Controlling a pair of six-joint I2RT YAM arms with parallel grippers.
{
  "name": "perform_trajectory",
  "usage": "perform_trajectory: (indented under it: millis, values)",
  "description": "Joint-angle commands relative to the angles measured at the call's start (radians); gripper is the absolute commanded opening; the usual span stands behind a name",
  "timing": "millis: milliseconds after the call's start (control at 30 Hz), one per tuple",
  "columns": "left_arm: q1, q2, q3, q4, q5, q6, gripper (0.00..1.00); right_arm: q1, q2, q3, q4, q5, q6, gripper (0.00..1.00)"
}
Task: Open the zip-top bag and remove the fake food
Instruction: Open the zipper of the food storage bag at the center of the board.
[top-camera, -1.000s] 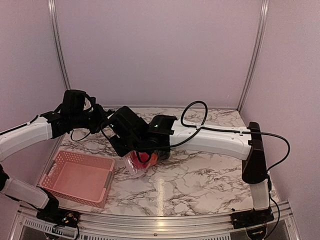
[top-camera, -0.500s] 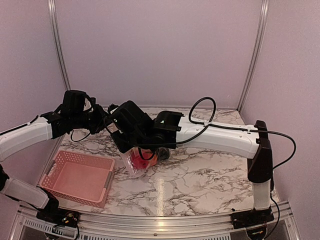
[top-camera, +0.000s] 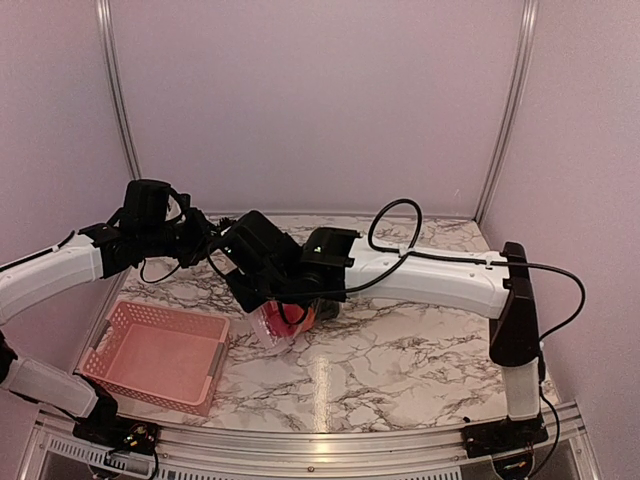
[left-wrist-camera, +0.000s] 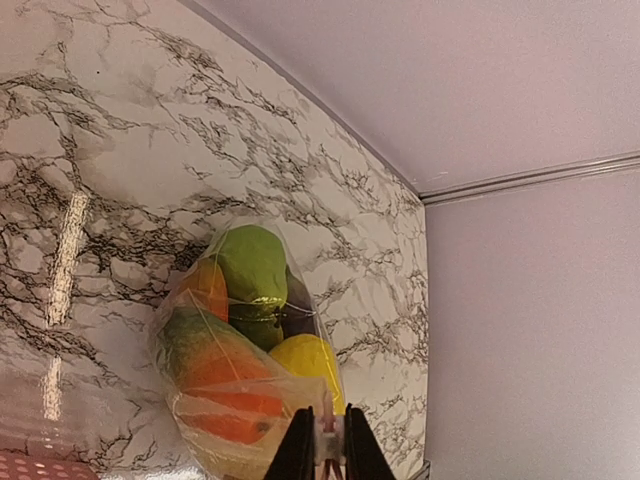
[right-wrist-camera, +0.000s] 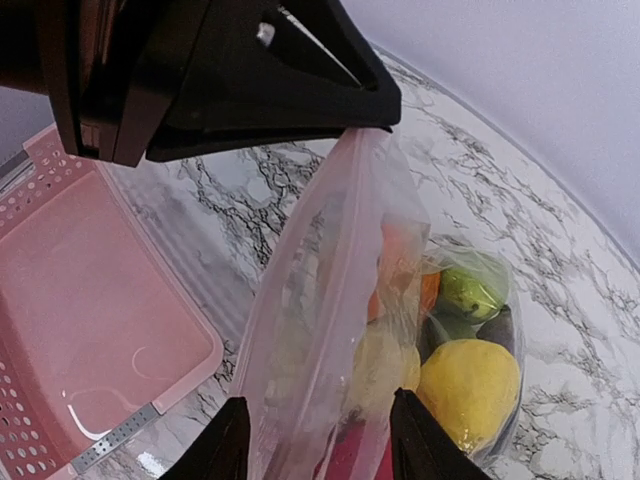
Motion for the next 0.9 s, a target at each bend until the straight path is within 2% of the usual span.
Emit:
perform_trajectory:
  millis: [0, 167, 300, 533, 633, 867]
  values:
    - [-0.004, -0.037, -0.011, 0.002, -0.017, 0.006, 0.02, -0.015, 0.009, -0.006, -0.004, 0.020, 0.012, 0.38]
    - [-0.005, -0.065, -0.025, -0.006, -0.035, 0.005, 0.03, -0.029, -0.007, -0.027, 0.016, 0.004, 0.002, 0.15]
    - [-0.004, -0.067, -0.026, -0.002, -0.033, 0.000, 0.04, -0.032, -0.018, -0.024, 0.025, -0.002, -0.005, 0.00]
    - [-0.005, -0.067, -0.026, 0.010, -0.026, 0.001, 0.16, -0.052, -0.032, -0.014, 0.035, -0.027, -0.002, 0.00]
    - [-0.005, -0.067, -0.024, 0.017, -0.021, 0.006, 0.24, -0.072, -0.039, -0.002, 0.042, -0.044, -0.005, 0.00]
    - [-0.004, -0.057, -0.010, 0.046, -0.004, 0.020, 0.50, -0.110, -0.047, 0.031, 0.029, -0.043, -0.019, 0.00]
